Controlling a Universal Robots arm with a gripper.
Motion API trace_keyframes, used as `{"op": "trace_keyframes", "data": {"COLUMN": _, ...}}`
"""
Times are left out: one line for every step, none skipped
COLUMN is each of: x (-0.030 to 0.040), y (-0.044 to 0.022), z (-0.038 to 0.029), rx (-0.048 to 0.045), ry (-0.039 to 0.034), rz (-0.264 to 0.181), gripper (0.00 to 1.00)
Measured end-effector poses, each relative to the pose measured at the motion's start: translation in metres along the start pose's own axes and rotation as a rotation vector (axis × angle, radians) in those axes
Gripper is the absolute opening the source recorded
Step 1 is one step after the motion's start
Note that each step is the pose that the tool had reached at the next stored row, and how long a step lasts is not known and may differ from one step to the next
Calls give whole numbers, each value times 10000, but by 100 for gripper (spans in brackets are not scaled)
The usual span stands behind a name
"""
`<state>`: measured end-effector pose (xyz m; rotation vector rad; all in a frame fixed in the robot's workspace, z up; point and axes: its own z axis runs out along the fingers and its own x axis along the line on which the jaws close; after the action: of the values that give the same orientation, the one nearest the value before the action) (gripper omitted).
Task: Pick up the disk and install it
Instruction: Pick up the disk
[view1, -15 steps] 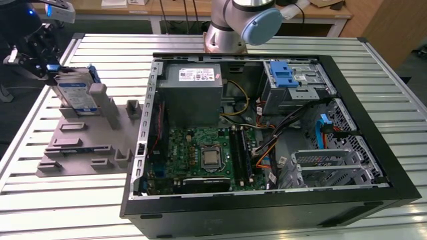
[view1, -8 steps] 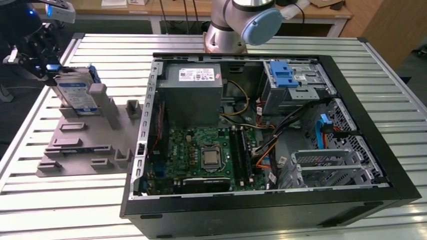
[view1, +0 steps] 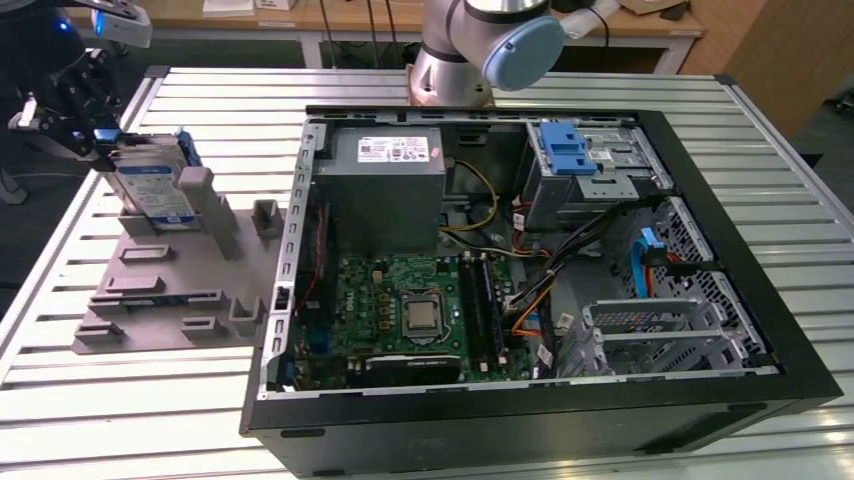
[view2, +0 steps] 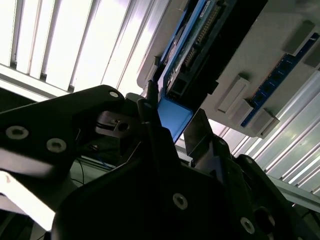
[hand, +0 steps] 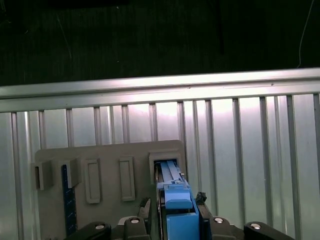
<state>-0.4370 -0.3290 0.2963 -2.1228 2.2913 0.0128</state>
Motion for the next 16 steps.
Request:
{"op": "trace_keyframes", "data": {"x": 0, "y": 0, "z": 2, "rx": 0, "ry": 0, "rz": 1, "gripper": 48}}
{"op": "trace_keyframes", "data": {"x": 0, "y": 0, "z": 3, "rx": 0, "ry": 0, "rz": 0, "gripper": 41}}
{"op": "trace_keyframes", "data": {"x": 0, "y": 0, "z": 4, "rx": 0, "ry": 0, "rz": 0, "gripper": 41}}
{"op": "trace_keyframes", "data": {"x": 0, "y": 0, "z": 5, "rx": 0, "ry": 0, "rz": 0, "gripper": 41}}
{"op": "trace_keyframes", "data": {"x": 0, "y": 0, "z": 5, "rx": 0, "ry": 1, "rz": 0, "gripper": 41}}
{"op": "trace_keyframes", "data": {"x": 0, "y": 0, "z": 5, "rx": 0, "ry": 1, "rz": 0, "gripper": 41}}
{"op": "trace_keyframes", "data": {"x": 0, "y": 0, "z": 5, "rx": 0, "ry": 1, "rz": 0, "gripper": 41}}
{"op": "trace_keyframes", "data": {"x": 0, "y": 0, "z": 5, "rx": 0, "ry": 1, "rz": 0, "gripper": 41}}
{"op": "trace_keyframes", "data": {"x": 0, "y": 0, "z": 6, "rx": 0, "ry": 1, "rz": 0, "gripper": 41}}
{"op": "trace_keyframes", "data": {"x": 0, "y": 0, "z": 6, "rx": 0, "ry": 1, "rz": 0, "gripper": 41}}
{"op": "trace_keyframes", "data": {"x": 0, "y": 0, "z": 6, "rx": 0, "ry": 1, "rz": 0, "gripper": 41}}
{"op": "trace_keyframes", "data": {"x": 0, "y": 0, "z": 6, "rx": 0, "ry": 1, "rz": 0, "gripper": 42}}
{"op": "trace_keyframes", "data": {"x": 0, "y": 0, "z": 6, "rx": 0, "ry": 1, "rz": 0, "gripper": 42}}
{"op": "trace_keyframes", "data": {"x": 0, "y": 0, "z": 6, "rx": 0, "ry": 1, "rz": 0, "gripper": 42}}
{"op": "trace_keyframes", "data": {"x": 0, "y": 0, "z": 6, "rx": -1, "ry": 1, "rz": 0, "gripper": 49}}
{"op": "trace_keyframes", "data": {"x": 0, "y": 0, "z": 7, "rx": -6, "ry": 1, "rz": 0, "gripper": 49}}
